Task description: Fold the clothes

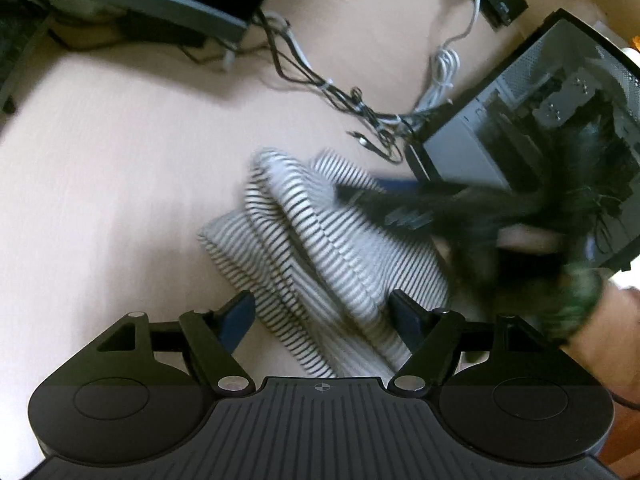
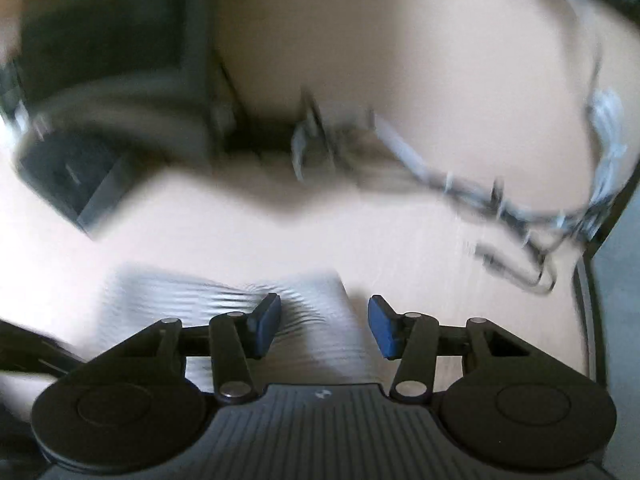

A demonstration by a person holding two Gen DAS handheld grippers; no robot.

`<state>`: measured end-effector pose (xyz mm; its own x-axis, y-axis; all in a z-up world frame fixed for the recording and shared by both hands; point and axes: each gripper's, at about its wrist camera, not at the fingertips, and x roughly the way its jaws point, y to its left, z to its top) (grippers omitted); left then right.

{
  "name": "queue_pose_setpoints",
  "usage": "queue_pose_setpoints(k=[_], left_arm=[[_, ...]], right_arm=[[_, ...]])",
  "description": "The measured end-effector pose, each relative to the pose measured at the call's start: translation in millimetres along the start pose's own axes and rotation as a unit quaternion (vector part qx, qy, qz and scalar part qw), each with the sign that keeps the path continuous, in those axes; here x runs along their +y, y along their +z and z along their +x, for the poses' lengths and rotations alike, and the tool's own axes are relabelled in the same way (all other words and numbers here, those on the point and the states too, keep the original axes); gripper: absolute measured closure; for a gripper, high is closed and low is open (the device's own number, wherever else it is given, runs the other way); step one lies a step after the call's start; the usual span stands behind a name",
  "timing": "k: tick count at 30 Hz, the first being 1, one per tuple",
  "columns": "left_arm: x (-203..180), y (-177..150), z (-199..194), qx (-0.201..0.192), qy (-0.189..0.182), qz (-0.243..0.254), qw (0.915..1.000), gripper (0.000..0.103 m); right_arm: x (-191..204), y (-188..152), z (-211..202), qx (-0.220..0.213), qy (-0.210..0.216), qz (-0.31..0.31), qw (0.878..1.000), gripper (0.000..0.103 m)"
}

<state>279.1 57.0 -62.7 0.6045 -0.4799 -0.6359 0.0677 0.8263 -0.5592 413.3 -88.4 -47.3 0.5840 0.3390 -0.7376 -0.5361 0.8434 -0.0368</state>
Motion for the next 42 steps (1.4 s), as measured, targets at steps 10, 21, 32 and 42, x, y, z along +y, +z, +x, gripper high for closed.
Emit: queue_pose_setpoints(k=[10, 21, 32, 42], left_arm=[[-37.4, 3.9, -13.8, -0.019, -0.008, -0.03, 0.9993, 0.012], [-71.1, -20.0, 0.0, -0.033, 0.098, -0.01, 0.9946, 0.041], [-69.7, 36.2, 34.9, -0.115, 0.153, 0.044, 0.9805, 0.046], [-38.1, 20.9, 46.3, -0.105, 0.165, 0.015, 0.9807, 0.048]], right_arm=[[-39.4, -28.6, -66.2, -0.101, 0.02, 0.064, 0.993, 0.036], [-44.5, -100.3, -85.5, -0.1, 0.027, 0.038, 0.994, 0.031], [-39.6, -106.1, -102.4, -0.134, 0.053, 0.019, 0.989, 0.031], [10.6, -131.8, -106.5, -0.147, 0.097, -0.115, 0.978, 0.023]])
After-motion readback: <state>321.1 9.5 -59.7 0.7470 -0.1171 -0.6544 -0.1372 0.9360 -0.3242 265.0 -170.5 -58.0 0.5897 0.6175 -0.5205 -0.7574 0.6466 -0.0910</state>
